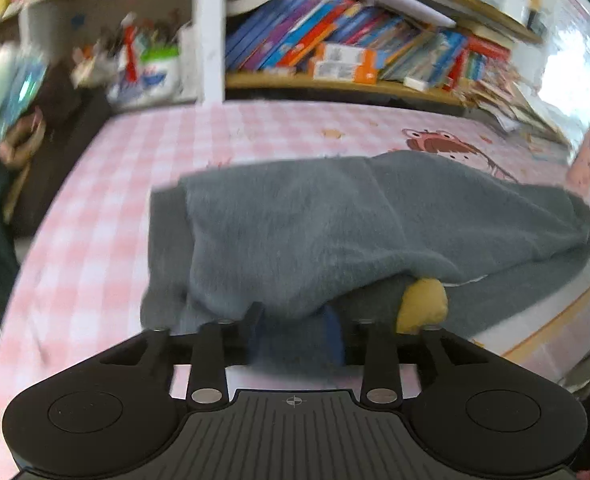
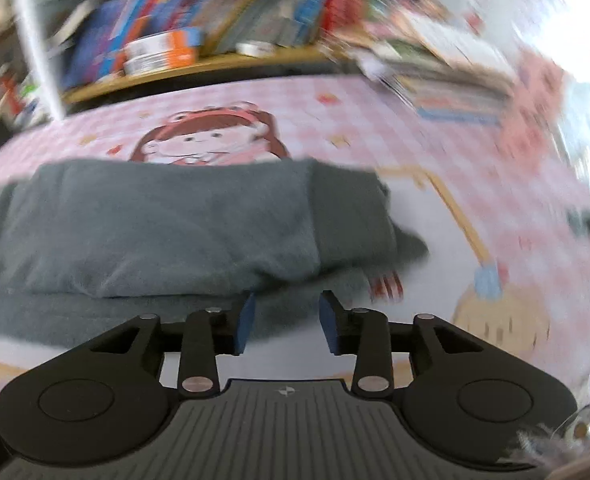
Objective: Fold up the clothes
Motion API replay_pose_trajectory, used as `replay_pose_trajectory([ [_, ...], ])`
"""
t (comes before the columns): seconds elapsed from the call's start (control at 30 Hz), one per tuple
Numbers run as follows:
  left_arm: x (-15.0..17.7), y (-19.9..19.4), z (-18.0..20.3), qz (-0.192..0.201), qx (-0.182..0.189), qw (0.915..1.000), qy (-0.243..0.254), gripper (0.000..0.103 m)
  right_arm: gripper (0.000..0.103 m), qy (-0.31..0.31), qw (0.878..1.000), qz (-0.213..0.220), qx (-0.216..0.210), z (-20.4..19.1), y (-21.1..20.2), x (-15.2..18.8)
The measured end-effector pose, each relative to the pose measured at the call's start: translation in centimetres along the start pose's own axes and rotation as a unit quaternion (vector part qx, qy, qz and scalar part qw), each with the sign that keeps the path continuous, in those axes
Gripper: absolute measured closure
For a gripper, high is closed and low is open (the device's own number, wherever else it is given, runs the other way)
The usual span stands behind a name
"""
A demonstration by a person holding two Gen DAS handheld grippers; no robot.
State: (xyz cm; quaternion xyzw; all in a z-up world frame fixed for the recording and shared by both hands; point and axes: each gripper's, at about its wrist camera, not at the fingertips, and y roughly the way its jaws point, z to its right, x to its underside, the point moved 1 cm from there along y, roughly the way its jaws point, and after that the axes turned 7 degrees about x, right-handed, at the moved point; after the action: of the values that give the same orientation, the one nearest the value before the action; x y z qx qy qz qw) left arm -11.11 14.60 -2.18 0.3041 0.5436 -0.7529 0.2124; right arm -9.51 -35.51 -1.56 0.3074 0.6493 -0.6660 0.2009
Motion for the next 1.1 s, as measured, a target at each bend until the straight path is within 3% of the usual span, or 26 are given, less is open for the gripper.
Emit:
replay_pose_trajectory([
  [0.13,0.8,-0.9,-2.2,0.002,0.017,0.9943,-0.105,0.058,0.061,0.136,0.99,-0.024,-0.028,2.2,-0.2,0.5],
  [0.23,0.8,-1.6,-3.8,0.025,0.049,0.9801,-0.191,0.059,0.058,0.221,0.973,-0.034,-0.059,3.2,-0.2,0.4],
  [0.27,0.8,-1.7,-4.3,0.033,0.063,0.9725,-0.222,0.059,0.055,0.248,0.965,-0.037,-0.072,3.4,-0.2,0.2],
  [0.33,0.9,-1.4,-5.5,0.047,0.102,0.9492,-0.294,0.059,0.05,0.307,0.945,-0.043,-0.101,3.7,0.1,-0.1],
  [0.4,1.1,-0.6,-6.5,0.05,0.127,0.9235,-0.358,0.06,0.048,0.374,0.917,-0.053,-0.128,4.1,0.8,-0.4],
  [0.43,1.2,-0.2,-6.8,0.053,0.133,0.915,-0.377,0.06,0.047,0.406,0.902,-0.06,-0.136,4.3,1.3,-0.5],
  [0.53,1.4,0.5,-6.7,0.055,0.138,0.9089,-0.39,0.061,0.047,0.475,0.865,-0.073,-0.142,4.7,2.4,-0.7],
  [0.63,1.6,1.0,-6.6,0.053,0.135,0.9056,-0.398,0.061,0.049,0.506,0.849,-0.109,-0.108,5.0,3.7,-0.7],
  [0.7,1.9,1.2,-6.9,0.056,0.136,0.8964,-0.418,0.061,0.056,0.506,0.848,-0.127,-0.088,4.8,4.4,-0.8],
  [0.73,2.0,1.3,-7.1,0.058,0.137,0.8906,-0.43,0.061,0.065,0.502,0.851,-0.127,-0.084,4.7,4.5,-0.9],
  [0.77,2.2,1.4,-7.4,0.061,0.138,0.8835,-0.443,0.061,0.073,0.497,0.855,-0.124,-0.083,4.6,4.6,-1.0],
  [0.83,2.6,1.5,-7.9,0.07,0.142,0.8649,-0.476,0.061,0.079,0.492,0.86,-0.115,-0.079,4.7,4.6,-1.3],
  [0.97,3.6,2.1,-8.7,0.085,0.158,0.8145,-0.552,0.061,0.081,0.485,0.866,-0.103,-0.057,5.1,4.2,-1.4],
  [1.1,4.3,2.4,-8.7,0.08,0.161,0.7853,-0.592,0.061,0.079,0.487,0.868,-0.079,-0.046,5.8,3.5,-1.5],
])
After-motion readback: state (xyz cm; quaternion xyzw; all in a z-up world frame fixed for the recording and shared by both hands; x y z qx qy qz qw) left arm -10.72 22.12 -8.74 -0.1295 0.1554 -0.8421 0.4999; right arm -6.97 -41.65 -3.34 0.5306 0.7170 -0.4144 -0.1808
